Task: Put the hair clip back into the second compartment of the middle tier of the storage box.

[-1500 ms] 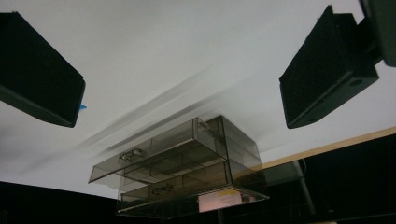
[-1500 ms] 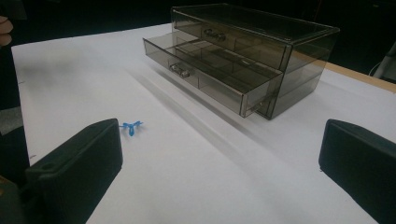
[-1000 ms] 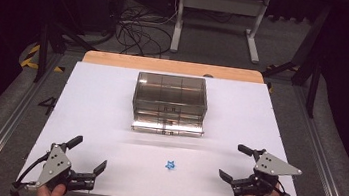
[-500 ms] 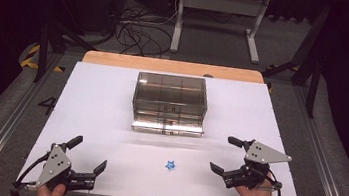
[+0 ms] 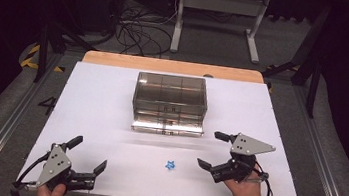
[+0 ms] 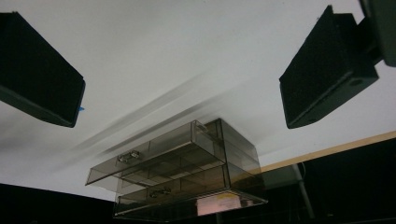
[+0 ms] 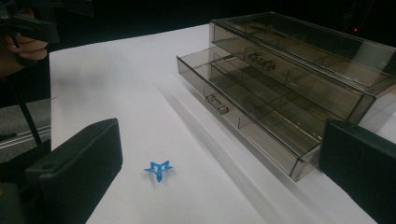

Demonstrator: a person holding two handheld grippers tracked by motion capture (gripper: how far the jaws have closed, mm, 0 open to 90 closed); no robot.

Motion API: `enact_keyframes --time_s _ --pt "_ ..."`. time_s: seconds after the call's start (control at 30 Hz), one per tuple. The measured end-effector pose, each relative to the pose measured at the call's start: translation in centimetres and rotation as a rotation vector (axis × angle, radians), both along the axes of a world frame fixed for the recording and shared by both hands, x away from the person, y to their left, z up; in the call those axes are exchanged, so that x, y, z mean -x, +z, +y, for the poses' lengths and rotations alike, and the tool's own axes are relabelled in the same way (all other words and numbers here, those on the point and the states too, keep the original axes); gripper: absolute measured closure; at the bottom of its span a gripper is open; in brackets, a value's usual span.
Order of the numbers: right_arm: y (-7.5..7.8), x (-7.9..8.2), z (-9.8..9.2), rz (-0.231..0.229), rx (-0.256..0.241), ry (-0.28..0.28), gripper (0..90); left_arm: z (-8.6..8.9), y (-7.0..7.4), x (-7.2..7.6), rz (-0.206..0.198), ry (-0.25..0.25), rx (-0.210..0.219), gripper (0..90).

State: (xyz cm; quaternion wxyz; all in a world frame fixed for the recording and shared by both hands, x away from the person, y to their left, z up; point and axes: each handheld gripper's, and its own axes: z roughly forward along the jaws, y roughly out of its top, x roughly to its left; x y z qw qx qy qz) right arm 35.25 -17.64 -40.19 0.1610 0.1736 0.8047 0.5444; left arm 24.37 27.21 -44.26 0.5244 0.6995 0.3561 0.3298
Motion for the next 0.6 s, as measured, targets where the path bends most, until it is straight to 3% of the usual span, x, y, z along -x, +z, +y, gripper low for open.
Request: enact_keyframes --time_s 0.47,0.6 --pt "-0.1 -0.5 1.8 0.008 0.015 0.043 0.5 0.0 0.0 0.0 -0.001 0.001 -0.003 0.8" --pt "0.0 -0.6 2.3 0.013 0.000 0.071 0.5 0.0 0.0 0.0 -0.003 -0.001 -0.006 0.8"
